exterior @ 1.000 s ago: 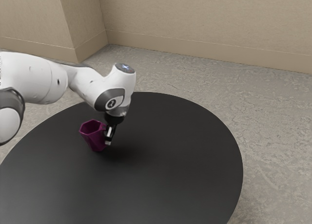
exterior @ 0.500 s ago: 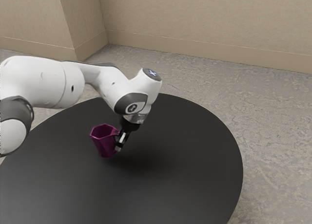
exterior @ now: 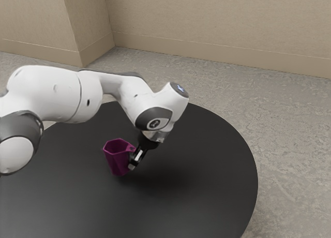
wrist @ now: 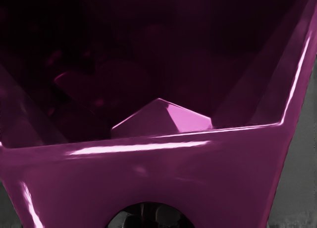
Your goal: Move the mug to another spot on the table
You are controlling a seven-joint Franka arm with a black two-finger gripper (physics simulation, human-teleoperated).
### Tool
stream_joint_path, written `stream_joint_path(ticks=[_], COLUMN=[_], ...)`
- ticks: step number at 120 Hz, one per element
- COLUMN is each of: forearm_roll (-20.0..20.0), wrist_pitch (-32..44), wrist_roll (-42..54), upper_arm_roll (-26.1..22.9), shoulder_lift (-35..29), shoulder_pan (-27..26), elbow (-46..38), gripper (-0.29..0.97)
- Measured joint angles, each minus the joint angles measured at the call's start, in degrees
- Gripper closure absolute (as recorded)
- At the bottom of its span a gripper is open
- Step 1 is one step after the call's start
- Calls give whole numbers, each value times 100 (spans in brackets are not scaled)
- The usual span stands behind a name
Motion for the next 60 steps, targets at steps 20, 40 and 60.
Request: stream_joint_path(ticks=[20,40,60], forearm_roll=[5,-3,53], wrist_pitch=[-80,-111,12], wrist_roll=[-26,-48,-75], upper_arm_roll=[0,-1,0], shoulder_lift=[165,289,372], shoulder_pan=[-124,-137,-109], elbow=[149,157,221], gripper=[73,73,37])
